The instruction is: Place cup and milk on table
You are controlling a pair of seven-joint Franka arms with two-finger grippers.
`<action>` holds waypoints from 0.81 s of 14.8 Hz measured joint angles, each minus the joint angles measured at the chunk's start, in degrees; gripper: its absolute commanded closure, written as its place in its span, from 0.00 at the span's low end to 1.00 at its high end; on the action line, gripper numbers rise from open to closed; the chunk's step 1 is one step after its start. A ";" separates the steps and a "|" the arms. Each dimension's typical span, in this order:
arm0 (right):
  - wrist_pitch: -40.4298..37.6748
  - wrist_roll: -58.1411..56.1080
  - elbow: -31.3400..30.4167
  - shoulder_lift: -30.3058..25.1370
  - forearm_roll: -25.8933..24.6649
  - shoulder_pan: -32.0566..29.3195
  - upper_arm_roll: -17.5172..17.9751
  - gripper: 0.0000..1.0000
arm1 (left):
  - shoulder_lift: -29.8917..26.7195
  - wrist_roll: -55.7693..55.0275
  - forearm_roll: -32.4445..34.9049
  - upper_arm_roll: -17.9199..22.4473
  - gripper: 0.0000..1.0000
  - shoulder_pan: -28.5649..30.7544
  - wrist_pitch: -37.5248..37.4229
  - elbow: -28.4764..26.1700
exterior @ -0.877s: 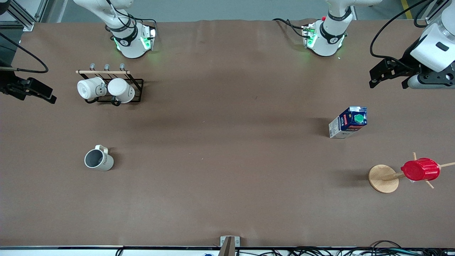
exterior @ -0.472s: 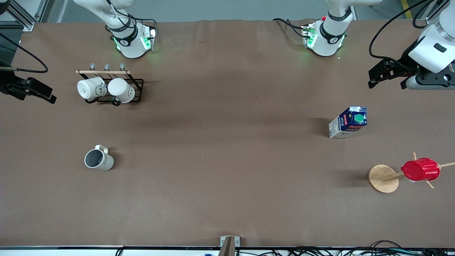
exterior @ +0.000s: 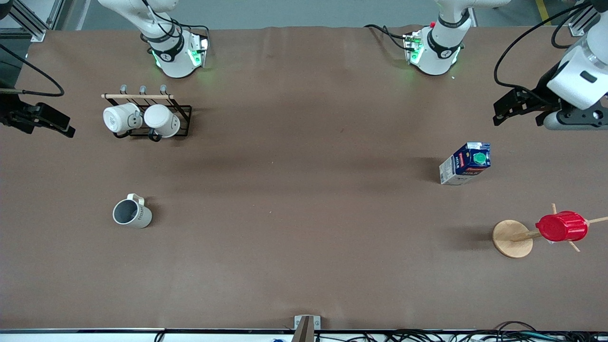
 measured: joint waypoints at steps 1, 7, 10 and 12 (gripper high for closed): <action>0.00 -0.01 0.00 0.00 0.00 0.00 -0.02 0.00 | 0.60 0.00 0.00 0.02 0.00 0.36 0.11 -0.10; 3.30 -5.51 -1.13 2.26 -0.03 -0.22 -2.03 0.00 | 3.17 0.11 0.01 0.13 0.00 4.20 10.03 -7.75; 10.44 -12.12 -2.50 9.34 -0.03 -0.38 -4.48 0.00 | 4.30 0.31 0.01 0.16 0.00 5.12 17.47 -14.34; 15.26 -15.73 -2.80 14.83 -0.03 -0.54 -5.65 0.00 | 4.97 0.38 0.01 0.15 0.00 5.22 21.14 -18.38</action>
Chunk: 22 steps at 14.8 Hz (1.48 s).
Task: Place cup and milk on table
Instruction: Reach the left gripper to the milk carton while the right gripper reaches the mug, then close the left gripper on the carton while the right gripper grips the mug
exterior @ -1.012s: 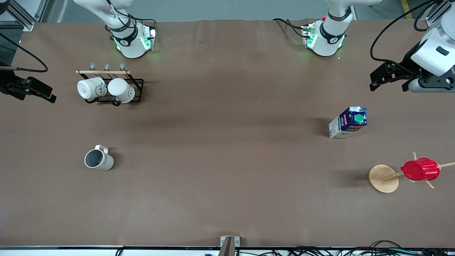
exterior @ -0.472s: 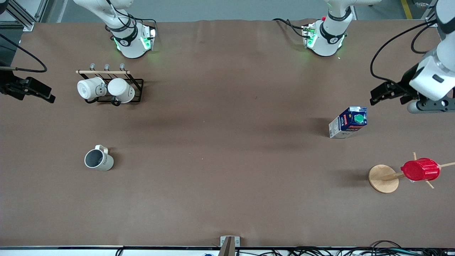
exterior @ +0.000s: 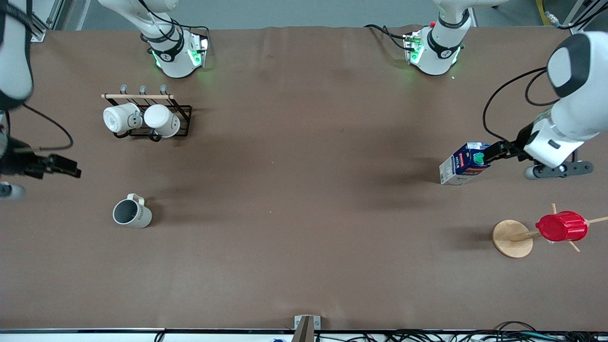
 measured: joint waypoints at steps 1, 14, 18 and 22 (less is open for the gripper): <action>2.76 -1.14 -0.30 2.42 0.00 -0.07 -0.19 0.00 | 0.47 0.00 0.00 0.00 0.00 0.00 1.14 -1.29; 34.20 -12.35 -15.09 12.66 0.00 -0.03 -0.32 0.07 | 4.37 0.01 1.25 0.01 0.00 0.88 6.76 -7.44; 38.76 -12.45 -17.55 14.70 -0.02 -0.01 -0.32 0.77 | 4.93 0.01 1.25 0.02 0.00 0.88 8.54 -9.37; 38.79 -12.45 -17.46 14.95 -0.02 0.02 -0.32 1.00 | 5.07 0.01 1.25 0.02 0.00 0.88 10.20 -10.97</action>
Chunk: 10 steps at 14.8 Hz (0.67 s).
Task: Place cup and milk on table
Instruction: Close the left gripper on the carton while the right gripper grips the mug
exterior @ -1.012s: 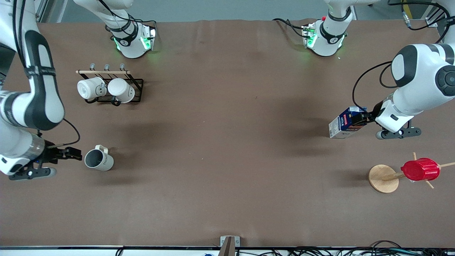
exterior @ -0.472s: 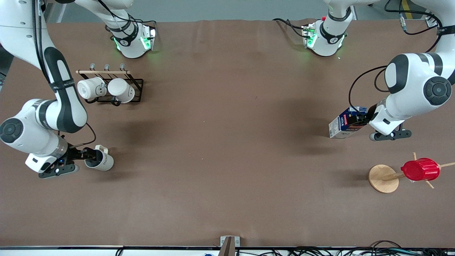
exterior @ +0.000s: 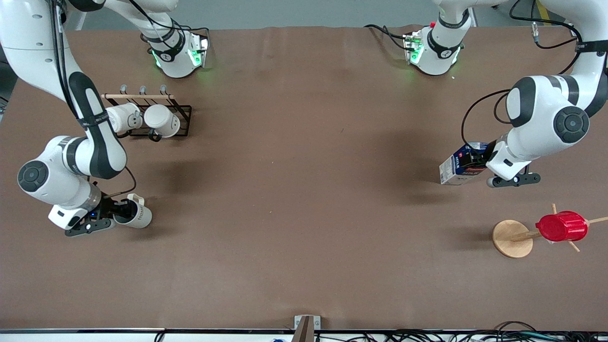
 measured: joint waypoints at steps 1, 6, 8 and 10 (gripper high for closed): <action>0.00 0.00 0.08 -0.01 0.00 0.01 0.00 1.00 | 0.05 0.00 0.00 0.00 0.01 0.00 0.00 -0.08; -3.33 1.75 2.32 -0.26 0.01 0.37 0.16 1.00 | 0.09 0.00 0.00 0.00 0.32 0.00 0.01 -0.36; -10.54 3.60 6.50 -1.12 0.02 1.32 0.64 1.00 | 0.09 0.00 0.01 0.00 0.35 0.00 0.04 -0.36; -18.21 8.05 10.97 -2.52 0.03 3.30 1.96 1.00 | 0.09 0.00 0.01 0.00 0.35 0.00 0.15 -0.36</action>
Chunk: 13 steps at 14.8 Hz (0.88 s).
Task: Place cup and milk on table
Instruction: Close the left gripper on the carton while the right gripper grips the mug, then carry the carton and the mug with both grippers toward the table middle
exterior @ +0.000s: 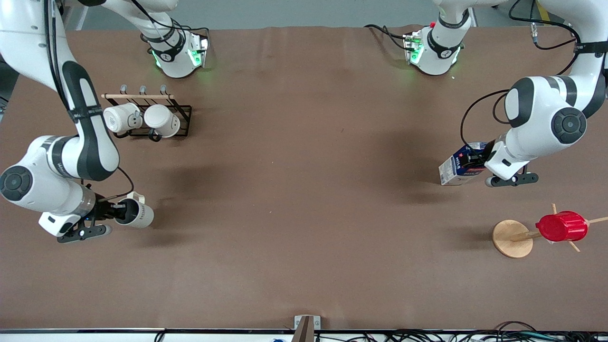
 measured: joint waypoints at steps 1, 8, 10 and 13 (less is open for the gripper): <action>-2.37 3.33 1.48 -0.71 0.00 1.31 1.26 1.00 | -0.01 0.00 0.00 -0.01 0.35 0.00 0.18 0.04; -3.60 33.35 2.55 -1.00 -3.38 16.57 7.29 1.00 | -0.99 -0.37 0.00 -3.97 0.35 -0.20 0.18 4.22; -3.17 39.48 3.22 0.54 -3.53 21.66 7.32 1.00 | -1.05 -1.98 0.00 -7.03 0.35 -0.44 -1.47 6.73; 0.26 46.74 4.55 3.64 -3.63 27.00 7.30 1.00 | -0.57 -5.73 0.00 -11.68 0.35 -0.85 -4.02 10.57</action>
